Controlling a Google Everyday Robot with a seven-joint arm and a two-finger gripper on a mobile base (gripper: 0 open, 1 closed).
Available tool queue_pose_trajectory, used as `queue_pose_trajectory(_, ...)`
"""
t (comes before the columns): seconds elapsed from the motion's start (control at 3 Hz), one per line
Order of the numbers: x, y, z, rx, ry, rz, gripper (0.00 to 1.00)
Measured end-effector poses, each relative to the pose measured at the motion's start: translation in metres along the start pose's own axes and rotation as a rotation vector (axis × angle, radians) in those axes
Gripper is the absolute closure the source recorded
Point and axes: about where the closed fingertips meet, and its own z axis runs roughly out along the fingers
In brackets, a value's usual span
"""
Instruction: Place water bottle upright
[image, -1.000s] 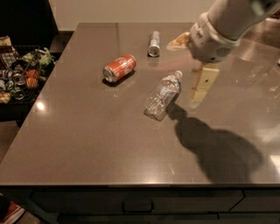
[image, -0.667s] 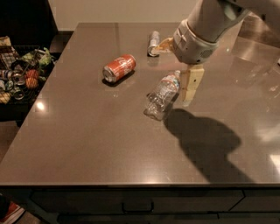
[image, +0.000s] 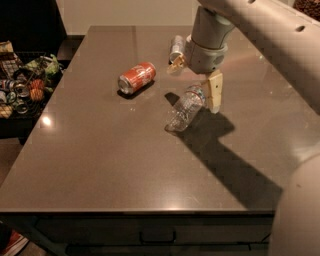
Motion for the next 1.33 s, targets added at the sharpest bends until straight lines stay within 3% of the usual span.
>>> queue_pose_trajectory(0.33, 0.017, -0.001, 0.006, -0.041, 0.031, -0.024, 0.0)
queue_pose_trajectory(0.67, 0.024, 0.007, 0.015, -0.091, 0.024, -0.072, 0.0)
queue_pose_trajectory(1.0, 0.023, 0.01, 0.02, -0.107, 0.014, -0.101, 0.0)
queue_pose_trajectory(1.33, 0.029, 0.011, 0.026, -0.123, 0.022, -0.13, 0.26)
